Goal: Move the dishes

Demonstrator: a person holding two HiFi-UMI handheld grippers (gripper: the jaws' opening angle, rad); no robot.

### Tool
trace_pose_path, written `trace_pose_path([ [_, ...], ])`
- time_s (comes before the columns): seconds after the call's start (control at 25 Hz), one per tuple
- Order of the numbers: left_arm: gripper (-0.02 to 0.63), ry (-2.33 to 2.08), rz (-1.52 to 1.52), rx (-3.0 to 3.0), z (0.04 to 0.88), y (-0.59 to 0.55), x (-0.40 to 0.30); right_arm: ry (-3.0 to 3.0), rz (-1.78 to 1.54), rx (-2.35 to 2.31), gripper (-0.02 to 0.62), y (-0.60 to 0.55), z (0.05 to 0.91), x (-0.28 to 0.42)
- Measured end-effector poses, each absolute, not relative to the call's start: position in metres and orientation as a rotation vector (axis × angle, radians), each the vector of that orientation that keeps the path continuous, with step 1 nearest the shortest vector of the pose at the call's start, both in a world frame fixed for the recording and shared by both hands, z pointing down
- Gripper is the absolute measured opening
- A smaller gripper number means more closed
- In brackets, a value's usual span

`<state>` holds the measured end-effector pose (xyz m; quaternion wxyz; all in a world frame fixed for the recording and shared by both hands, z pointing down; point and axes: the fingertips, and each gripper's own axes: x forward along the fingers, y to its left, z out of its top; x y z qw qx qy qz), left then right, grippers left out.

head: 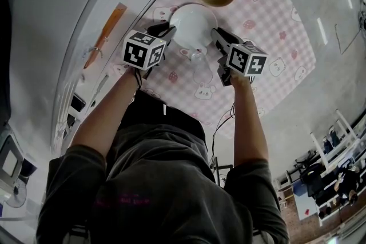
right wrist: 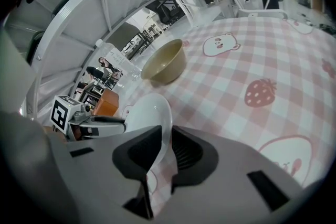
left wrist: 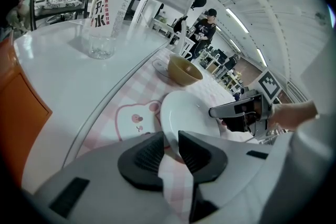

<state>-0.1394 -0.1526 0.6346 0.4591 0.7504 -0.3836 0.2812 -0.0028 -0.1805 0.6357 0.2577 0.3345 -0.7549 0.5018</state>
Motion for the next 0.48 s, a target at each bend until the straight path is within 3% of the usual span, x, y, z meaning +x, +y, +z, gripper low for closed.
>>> trace_pose_path([
  [0.48,0.069,-0.968,0.65,1.829,0.6303,-0.1539,-0.1405,-2.058,1.414,0.916,0.054,-0.1805,0.6344,-0.0037],
])
